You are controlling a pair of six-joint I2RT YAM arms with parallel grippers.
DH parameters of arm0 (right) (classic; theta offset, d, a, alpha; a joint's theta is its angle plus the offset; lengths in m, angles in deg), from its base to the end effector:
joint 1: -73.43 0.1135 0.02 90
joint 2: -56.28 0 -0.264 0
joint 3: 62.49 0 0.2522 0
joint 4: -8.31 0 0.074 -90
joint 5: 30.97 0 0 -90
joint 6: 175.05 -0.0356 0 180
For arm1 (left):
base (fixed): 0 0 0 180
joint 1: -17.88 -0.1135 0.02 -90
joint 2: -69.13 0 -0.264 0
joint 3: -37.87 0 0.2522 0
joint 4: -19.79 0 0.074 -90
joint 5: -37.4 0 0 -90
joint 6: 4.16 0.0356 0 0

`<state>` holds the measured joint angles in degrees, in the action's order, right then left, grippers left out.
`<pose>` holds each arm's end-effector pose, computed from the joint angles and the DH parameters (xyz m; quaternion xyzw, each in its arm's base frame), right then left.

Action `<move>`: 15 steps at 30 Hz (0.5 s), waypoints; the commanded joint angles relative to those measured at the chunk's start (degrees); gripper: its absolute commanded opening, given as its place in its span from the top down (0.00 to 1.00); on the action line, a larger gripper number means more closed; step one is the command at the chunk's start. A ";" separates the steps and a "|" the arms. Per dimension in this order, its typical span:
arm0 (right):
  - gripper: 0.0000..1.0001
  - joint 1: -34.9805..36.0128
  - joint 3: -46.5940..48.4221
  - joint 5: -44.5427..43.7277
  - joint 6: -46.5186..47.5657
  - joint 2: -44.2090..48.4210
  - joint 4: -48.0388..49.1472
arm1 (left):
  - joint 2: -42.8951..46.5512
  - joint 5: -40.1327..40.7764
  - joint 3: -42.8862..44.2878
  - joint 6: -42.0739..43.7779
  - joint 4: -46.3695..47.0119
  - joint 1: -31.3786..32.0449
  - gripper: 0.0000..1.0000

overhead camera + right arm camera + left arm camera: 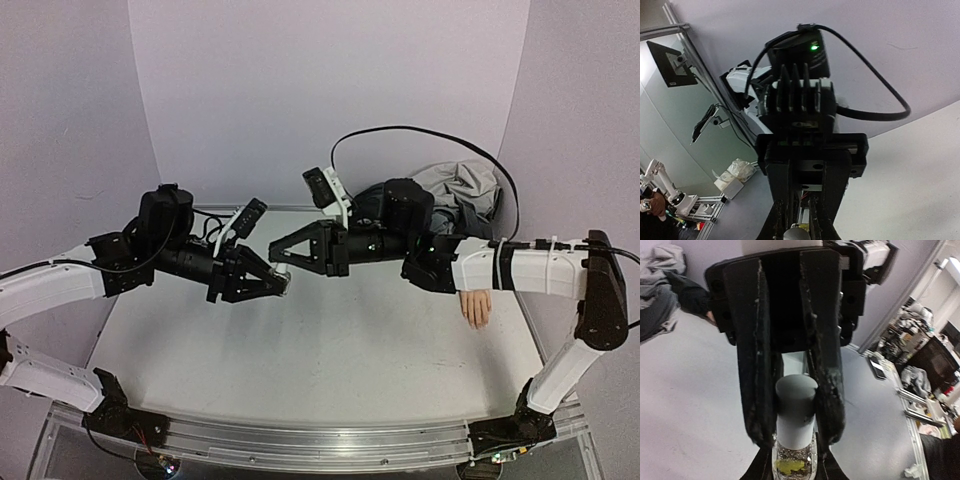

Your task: Paint the nails

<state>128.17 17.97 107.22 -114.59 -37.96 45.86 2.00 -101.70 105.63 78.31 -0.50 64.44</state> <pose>0.1942 0.3206 0.3561 -0.4425 0.4121 0.6784 0.4173 0.1601 -0.2082 0.3268 0.4740 0.6209 -0.5407 0.3122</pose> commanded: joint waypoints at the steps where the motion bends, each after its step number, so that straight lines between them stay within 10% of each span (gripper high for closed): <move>1: 1.00 3.44 3.42 -12.37 0.33 -0.35 -5.19 | 4.83 34.75 -0.28 1.92 2.39 0.92 1.00; 6: 1.00 13.81 10.96 -58.99 -7.42 -2.22 -25.69 | 5.66 70.73 -0.22 6.63 0.14 5.13 1.00; 15: 1.00 20.73 16.43 -75.00 -4.89 -3.03 -28.51 | 3.93 66.29 0.30 6.01 -1.24 5.38 1.00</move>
<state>144.19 32.57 34.96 -121.10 -43.68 21.40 6.19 -49.38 103.99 86.11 -5.61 73.34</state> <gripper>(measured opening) 0.132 0.212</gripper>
